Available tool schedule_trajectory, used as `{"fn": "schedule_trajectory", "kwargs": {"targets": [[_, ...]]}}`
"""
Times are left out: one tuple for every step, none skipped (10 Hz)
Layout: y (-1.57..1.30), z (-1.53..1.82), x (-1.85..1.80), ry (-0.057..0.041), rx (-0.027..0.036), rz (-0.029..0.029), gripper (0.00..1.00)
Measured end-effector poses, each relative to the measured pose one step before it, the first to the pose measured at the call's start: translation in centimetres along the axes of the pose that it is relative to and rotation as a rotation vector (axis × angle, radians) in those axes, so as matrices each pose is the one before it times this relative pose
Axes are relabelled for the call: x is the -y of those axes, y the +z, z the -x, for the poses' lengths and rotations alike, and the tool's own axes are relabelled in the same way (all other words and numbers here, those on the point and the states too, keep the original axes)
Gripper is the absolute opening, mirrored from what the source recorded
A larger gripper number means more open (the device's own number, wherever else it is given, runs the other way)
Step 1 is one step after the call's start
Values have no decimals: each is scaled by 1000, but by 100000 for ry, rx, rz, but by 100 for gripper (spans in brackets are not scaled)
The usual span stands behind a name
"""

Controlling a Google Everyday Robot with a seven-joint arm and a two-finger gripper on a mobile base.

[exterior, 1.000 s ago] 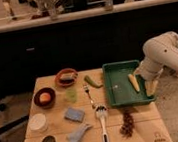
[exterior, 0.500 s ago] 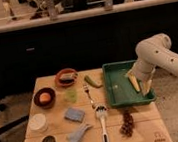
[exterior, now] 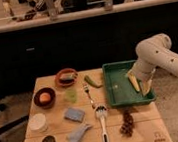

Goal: Place banana in table surface

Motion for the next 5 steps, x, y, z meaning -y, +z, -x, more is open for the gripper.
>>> {"fn": "schedule_trajectory", "kwargs": {"targets": [[24, -23, -21, -22, -88, 8, 80], [465, -320, 186, -2337, -1401, -28, 80], [715, -114, 620, -2673, -165, 118, 80], [655, -349, 788, -2810, -641, 255, 80], [440, -244, 787, -2450, 324, -312, 80]]}}
